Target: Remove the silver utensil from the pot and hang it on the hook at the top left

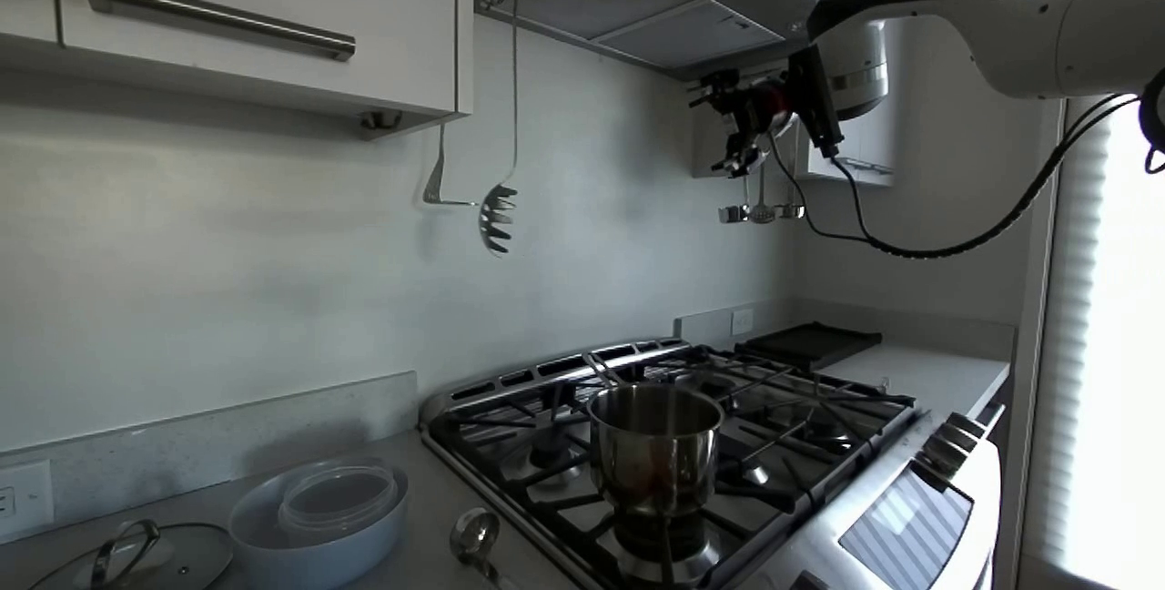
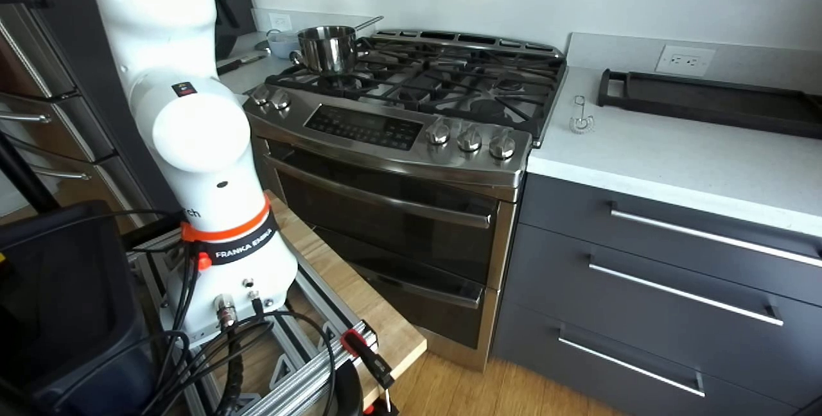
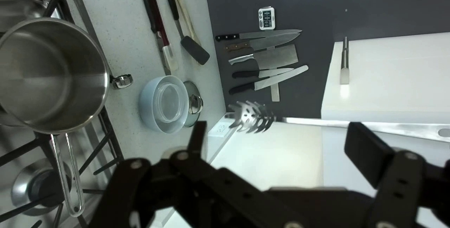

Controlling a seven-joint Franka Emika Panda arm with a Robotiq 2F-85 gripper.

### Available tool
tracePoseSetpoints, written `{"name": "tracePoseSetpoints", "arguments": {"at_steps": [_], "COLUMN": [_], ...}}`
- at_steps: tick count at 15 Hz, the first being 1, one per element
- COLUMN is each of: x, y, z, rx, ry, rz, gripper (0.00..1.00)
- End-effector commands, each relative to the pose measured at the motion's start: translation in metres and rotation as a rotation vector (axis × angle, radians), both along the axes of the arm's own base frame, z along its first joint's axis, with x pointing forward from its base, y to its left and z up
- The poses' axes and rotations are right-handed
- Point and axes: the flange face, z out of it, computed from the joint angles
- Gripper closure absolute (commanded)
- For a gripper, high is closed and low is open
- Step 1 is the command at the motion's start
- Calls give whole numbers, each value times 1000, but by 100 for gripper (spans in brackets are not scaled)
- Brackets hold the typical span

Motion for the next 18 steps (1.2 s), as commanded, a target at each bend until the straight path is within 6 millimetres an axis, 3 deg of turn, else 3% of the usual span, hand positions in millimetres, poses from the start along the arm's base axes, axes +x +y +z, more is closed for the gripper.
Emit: {"name": "tracePoseSetpoints", "arguments": {"at_steps": [1,8,16,17,18], "x": [-23,-54,-82,-68,-70], "y": [-28,-69,-101,-93,-95], "z": [6,29,33,40,40], "rx": [34,67,112,80,81], "ry": [-39,-97,-125,-116,-118], "rz": [-71,-196,-325,-294,-299], "gripper": [0,0,0,0,0]}}
